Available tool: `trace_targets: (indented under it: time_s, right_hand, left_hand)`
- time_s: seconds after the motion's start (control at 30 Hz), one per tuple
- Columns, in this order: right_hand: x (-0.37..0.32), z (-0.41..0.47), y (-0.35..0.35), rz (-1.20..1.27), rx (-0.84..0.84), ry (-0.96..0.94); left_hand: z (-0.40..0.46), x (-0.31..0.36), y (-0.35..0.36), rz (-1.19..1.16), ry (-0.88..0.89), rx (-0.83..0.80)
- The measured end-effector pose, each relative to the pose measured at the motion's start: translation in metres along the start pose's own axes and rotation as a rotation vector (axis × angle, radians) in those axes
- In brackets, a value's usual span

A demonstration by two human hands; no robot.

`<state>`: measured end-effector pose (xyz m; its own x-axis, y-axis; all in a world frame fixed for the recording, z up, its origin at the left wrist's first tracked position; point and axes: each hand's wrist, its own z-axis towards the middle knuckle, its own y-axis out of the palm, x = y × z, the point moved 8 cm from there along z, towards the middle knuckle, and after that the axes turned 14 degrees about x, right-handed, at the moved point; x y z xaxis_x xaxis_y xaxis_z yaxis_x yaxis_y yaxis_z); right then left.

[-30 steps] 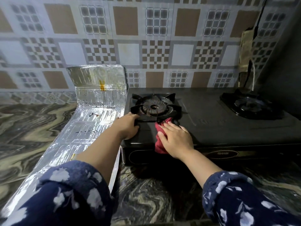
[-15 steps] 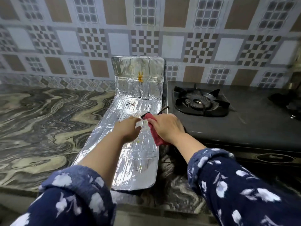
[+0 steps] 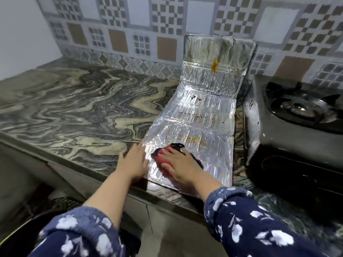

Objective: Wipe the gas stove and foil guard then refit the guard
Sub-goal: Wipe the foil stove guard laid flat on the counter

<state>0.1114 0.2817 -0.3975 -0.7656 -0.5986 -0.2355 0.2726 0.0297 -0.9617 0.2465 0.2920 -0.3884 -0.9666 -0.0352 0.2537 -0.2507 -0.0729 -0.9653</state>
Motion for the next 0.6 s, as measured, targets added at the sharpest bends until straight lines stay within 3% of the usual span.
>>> trace_targets:
  time_s: [0.27,0.6]
  right_hand:
    - [-0.036,0.018,0.032,-0.059,-0.059,-0.237]
    - [0.021,0.083,0.037,-0.132,-0.037,0.041]
  left_hand:
    - [-0.016,-0.049,0.025,0.102,-0.004,0.101]
    - [-0.018,-0.05,0.023,0.108,-0.002,0.185]
